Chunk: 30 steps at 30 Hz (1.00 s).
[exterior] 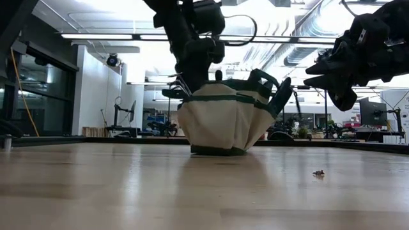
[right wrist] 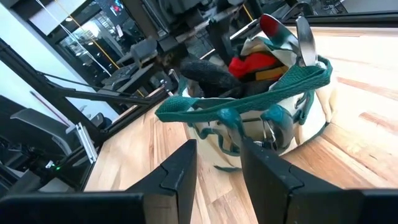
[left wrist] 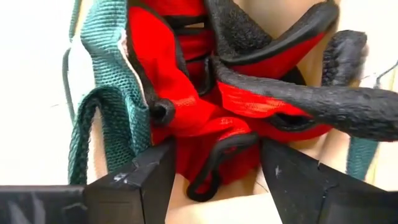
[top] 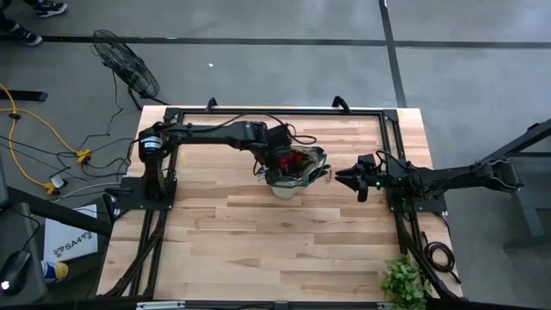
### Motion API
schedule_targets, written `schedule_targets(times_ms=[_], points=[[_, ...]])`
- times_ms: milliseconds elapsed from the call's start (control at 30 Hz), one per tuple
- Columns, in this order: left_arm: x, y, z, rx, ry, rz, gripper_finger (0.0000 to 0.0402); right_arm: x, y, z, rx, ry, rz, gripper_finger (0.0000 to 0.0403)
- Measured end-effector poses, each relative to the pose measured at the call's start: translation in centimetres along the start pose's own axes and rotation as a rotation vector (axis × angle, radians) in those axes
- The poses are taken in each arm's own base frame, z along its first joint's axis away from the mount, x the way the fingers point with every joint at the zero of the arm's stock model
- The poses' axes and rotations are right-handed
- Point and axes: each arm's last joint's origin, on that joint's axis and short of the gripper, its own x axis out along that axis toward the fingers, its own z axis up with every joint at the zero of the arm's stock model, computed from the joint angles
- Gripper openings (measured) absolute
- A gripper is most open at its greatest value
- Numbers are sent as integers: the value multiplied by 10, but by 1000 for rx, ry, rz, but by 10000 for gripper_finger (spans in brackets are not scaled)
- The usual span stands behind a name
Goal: Pick & Place Garden tools in Gardening bag
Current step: Put the red glove into the gardening bag, then return to Home Position
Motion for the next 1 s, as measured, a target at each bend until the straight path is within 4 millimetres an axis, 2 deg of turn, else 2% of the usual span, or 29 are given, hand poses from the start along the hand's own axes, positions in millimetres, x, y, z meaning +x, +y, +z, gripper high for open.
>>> schedule_targets(times_ms=[700, 1000], points=[[-26, -2, 1, 7, -66, 3, 223, 0, 0, 0, 0, 0, 0, 116], [-54, -5, 1, 91, -141, 2, 223, 0, 0, 0, 0, 0, 0, 116]])
